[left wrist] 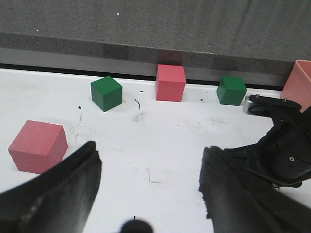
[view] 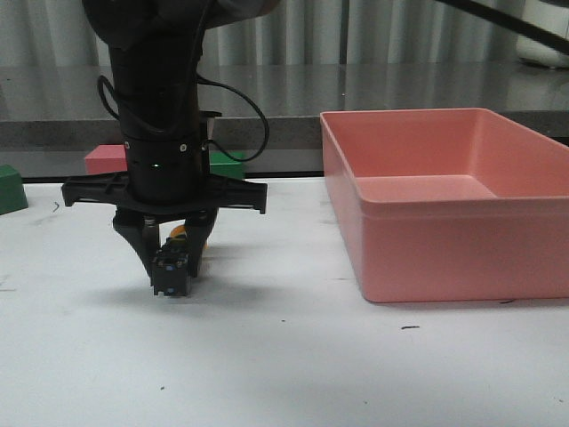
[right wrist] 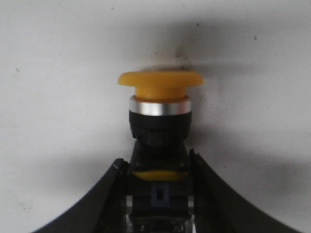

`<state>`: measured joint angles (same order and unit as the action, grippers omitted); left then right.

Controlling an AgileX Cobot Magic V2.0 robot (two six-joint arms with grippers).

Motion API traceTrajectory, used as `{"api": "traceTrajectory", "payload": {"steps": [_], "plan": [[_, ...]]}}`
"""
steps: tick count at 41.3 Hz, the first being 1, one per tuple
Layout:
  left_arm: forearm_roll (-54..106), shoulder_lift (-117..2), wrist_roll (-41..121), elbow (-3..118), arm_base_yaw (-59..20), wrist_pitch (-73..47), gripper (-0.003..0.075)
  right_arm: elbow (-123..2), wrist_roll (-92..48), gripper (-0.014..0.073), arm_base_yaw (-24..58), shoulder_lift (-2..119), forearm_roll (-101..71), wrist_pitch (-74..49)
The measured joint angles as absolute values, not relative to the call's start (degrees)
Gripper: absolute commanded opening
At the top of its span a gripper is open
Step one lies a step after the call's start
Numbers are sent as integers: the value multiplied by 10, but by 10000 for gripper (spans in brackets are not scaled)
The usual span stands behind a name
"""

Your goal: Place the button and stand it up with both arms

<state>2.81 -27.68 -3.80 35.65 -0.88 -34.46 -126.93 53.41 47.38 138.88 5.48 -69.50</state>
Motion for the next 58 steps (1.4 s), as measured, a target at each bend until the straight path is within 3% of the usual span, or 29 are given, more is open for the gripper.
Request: {"api": "traceTrajectory", "payload": {"steps": [8, 30, 47, 58], "plan": [[28, -277, -38, 356, -9, -345, 438, -1269, 534, 407, 474, 1389, 55, -701], [28, -277, -38, 356, -9, -345, 438, -1269, 473, 406, 474, 1354, 66, -703], [28, -277, -38, 356, -9, -345, 438, -1257, 236, 406, 474, 1205, 35, -710], [28, -277, -38, 356, -9, -345, 438, -1120, 148, 406, 474, 1063, 28, -714]]}}
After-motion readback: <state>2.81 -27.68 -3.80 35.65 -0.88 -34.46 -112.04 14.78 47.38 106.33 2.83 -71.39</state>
